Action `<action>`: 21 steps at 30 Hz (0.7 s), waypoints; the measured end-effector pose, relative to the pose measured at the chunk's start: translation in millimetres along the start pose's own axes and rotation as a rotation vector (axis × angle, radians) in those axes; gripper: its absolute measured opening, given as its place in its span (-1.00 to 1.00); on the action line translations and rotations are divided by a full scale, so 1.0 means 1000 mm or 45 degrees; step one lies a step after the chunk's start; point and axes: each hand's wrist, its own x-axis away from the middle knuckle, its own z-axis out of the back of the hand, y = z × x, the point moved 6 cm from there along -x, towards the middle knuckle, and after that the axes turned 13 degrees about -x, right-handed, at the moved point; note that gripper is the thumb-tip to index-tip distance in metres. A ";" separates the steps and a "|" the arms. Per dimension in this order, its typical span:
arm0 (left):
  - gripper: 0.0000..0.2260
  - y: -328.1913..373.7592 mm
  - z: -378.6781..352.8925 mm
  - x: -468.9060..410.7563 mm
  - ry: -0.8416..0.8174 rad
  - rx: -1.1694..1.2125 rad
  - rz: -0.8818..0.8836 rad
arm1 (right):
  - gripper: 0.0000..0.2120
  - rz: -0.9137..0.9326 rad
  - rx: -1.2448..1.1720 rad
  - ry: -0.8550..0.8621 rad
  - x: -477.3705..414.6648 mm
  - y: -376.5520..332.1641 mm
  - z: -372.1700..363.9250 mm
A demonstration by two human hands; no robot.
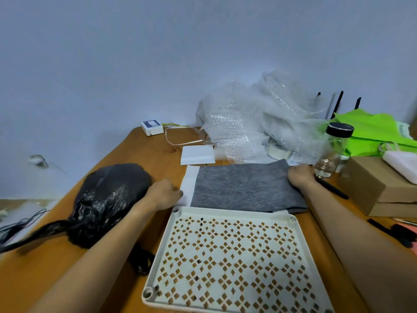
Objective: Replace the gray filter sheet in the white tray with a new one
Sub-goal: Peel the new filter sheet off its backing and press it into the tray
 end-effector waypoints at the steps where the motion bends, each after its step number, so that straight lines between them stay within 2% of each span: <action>1: -0.79 0.002 -0.002 0.001 -0.012 0.030 0.005 | -0.78 0.075 0.285 0.008 0.001 0.001 -0.001; 3: -0.78 0.004 -0.004 0.002 -0.042 0.111 0.048 | -0.66 0.212 0.754 0.008 0.008 0.002 -0.007; 6: -0.74 0.009 -0.004 0.000 -0.119 0.200 0.112 | -0.64 0.430 1.069 0.072 0.019 -0.006 -0.015; 9: -0.73 0.009 -0.003 -0.002 -0.200 0.275 0.176 | -0.62 0.597 1.127 0.146 0.026 -0.036 -0.025; 11: -0.73 0.010 -0.005 -0.002 -0.241 0.275 0.161 | -0.64 0.696 1.050 0.060 0.033 -0.062 -0.044; 13: -0.70 0.012 -0.010 0.001 -0.230 0.199 0.112 | -0.68 0.766 0.996 -0.124 0.041 -0.086 -0.074; 15: -0.60 0.013 -0.016 0.005 -0.148 0.110 0.103 | -0.68 0.735 0.932 -0.361 0.046 -0.102 -0.107; 18: -0.41 0.017 -0.015 0.019 0.194 -0.144 0.100 | -0.66 0.639 0.834 -0.616 0.049 -0.113 -0.151; 20: -0.44 0.020 -0.011 0.031 0.420 -0.241 0.067 | -0.59 0.611 0.775 -0.679 0.048 -0.119 -0.173; 21: -0.47 0.019 -0.010 0.035 0.449 -0.230 0.066 | -0.55 0.590 0.750 -0.702 0.048 -0.122 -0.180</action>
